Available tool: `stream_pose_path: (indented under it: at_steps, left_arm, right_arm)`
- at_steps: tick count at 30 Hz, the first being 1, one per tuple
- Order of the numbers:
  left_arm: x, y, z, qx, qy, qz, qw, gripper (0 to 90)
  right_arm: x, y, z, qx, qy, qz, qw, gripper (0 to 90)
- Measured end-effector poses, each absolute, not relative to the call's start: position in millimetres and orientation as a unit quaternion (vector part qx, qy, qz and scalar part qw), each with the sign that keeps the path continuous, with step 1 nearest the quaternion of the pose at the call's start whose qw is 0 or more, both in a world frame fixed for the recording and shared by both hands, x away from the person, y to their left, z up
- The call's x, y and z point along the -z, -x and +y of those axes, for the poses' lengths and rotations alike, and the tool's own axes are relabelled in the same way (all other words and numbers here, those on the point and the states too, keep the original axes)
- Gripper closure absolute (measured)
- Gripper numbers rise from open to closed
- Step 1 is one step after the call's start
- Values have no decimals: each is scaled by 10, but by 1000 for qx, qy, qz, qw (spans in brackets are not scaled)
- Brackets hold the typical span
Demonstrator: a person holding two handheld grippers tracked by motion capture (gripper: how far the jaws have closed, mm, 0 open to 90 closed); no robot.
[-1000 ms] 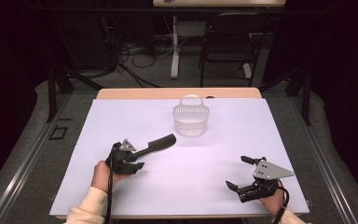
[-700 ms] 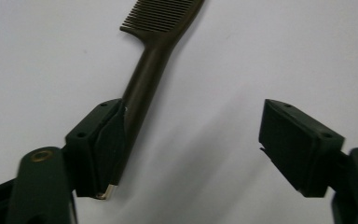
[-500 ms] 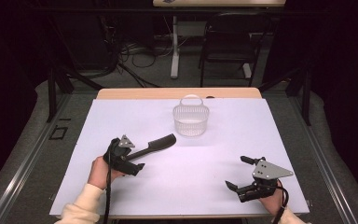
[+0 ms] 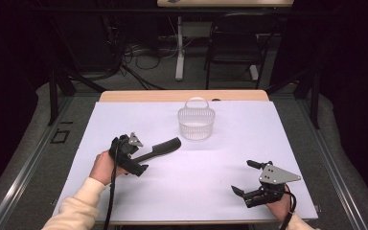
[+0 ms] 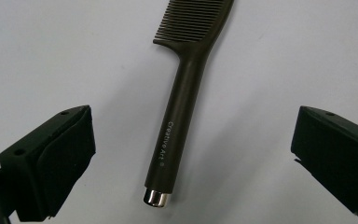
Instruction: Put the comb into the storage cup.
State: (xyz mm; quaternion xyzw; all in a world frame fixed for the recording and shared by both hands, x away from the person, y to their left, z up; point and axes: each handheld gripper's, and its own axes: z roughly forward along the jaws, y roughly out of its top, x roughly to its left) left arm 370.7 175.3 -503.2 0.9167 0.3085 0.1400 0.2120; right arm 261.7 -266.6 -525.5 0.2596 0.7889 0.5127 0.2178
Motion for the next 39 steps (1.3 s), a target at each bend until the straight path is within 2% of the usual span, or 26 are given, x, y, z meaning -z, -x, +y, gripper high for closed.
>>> stream_pose_path:
  at_steps: [19,39]
  left_arm:
    - [4977,-3931,1598,-140,-943,272,134,8]
    - [5056,-4103,1364,-108,-961,240,88,451]
  right_arm:
    - [5256,-2617,-2661,-514,-259,789,215,0]
    - [5259,-2622,-2661,-512,-258,791,215,0]
